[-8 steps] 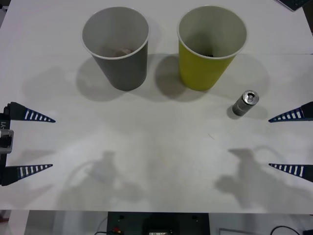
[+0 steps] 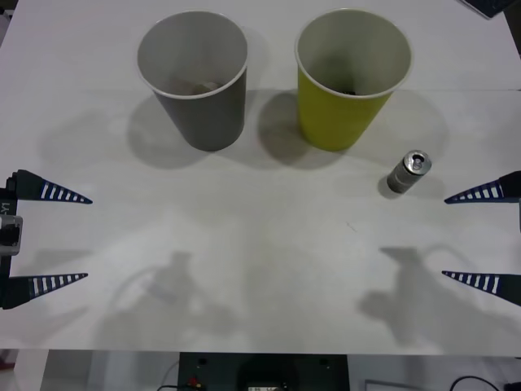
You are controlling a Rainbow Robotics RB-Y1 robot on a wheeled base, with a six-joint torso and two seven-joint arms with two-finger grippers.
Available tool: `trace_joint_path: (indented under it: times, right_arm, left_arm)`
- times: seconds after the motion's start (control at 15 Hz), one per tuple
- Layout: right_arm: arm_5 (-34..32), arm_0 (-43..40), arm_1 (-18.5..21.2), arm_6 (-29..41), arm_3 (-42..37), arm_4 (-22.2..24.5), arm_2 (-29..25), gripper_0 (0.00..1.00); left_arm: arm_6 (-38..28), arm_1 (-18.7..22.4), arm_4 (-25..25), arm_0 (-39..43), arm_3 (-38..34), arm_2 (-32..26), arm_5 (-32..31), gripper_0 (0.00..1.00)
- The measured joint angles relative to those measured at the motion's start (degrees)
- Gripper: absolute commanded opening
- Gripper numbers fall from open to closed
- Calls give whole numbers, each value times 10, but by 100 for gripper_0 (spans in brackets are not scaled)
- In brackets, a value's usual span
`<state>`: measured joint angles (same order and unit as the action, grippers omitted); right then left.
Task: Put the can into the green bin and the plastic bottle into the gray bin
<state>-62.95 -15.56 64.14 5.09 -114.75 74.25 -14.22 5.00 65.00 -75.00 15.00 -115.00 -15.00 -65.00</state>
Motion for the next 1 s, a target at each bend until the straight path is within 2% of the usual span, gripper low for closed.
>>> trace_joint_path:
  times: [0.27,0.4,0.8,1.0]
  right_arm:
    - [42,-1,1,10,-7,-1,10,100]
    - [90,-1,15,16,-7,-11,40,100]
    - [331,-15,77,15,-18,-87,176,100]
    - [497,-19,117,15,-44,-123,262,100]
  left_arm:
    - [0,0,0,0,0,0,0,100]
    - [0,0,0,0,0,0,0,100]
    - [0,0,0,0,0,0,0,100]
    - [0,0,0,0,0,0,0,100]
